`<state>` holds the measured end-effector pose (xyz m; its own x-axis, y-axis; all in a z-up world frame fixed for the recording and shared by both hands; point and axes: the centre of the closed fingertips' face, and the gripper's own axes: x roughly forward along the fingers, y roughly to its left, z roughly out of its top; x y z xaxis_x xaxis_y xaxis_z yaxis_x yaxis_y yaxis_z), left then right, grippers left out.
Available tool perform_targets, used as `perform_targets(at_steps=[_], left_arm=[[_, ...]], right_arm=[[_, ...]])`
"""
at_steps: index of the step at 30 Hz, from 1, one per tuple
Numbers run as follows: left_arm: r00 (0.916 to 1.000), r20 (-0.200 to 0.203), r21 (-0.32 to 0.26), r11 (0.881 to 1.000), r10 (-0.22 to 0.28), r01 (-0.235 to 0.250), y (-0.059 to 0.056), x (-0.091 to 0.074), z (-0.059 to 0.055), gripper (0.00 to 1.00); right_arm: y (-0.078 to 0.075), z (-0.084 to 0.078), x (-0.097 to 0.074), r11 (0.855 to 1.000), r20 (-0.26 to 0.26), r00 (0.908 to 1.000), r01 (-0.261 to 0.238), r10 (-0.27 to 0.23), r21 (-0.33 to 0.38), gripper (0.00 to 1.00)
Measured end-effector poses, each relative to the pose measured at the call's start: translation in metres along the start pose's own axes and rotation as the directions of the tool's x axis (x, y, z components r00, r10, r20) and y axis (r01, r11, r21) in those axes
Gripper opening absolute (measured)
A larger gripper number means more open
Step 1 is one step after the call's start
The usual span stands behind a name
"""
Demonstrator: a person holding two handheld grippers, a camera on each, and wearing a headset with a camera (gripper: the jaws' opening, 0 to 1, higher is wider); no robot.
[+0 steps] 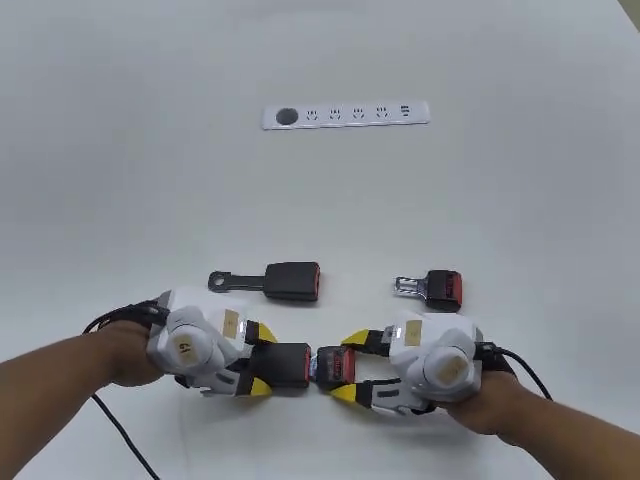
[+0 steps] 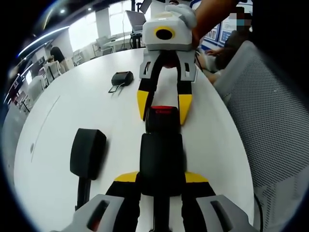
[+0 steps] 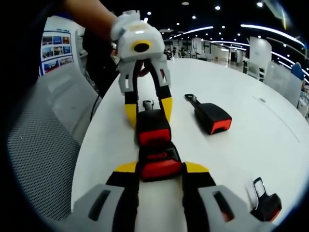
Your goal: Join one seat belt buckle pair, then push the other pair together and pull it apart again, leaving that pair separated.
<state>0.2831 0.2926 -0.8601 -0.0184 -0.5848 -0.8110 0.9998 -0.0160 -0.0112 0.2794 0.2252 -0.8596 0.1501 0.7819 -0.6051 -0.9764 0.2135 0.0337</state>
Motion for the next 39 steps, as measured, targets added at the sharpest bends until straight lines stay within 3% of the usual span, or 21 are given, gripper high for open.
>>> perform_targets(at_steps=[11, 13, 39], left_arm=[[0.9987, 0.049, -0.022, 1.000, 0.011, -0.009, 0.0002, -0.0007, 0.0003, 0.33], [0.9985, 0.053, -0.023, 1.000, 0.011, -0.010, 0.0005, -0.0008, 0.0003, 0.33], [0.9972, 0.074, -0.026, 1.000, 0.000, 0.002, 0.0010, -0.0003, -0.0003, 0.33]], right_arm=[[0.0003, 0.0004, -0.0006, 1.000, 0.040, 0.9992, -0.007, 0.007, 0.006, 0.34], [-0.0004, 0.0007, -0.0014, 0.999, 0.056, 0.9984, -0.011, 0.009, 0.041, 0.34], [-0.0004, 0.0003, -0.0022, 0.999, 0.068, 0.9977, -0.010, 0.007, 0.040, 0.33]])
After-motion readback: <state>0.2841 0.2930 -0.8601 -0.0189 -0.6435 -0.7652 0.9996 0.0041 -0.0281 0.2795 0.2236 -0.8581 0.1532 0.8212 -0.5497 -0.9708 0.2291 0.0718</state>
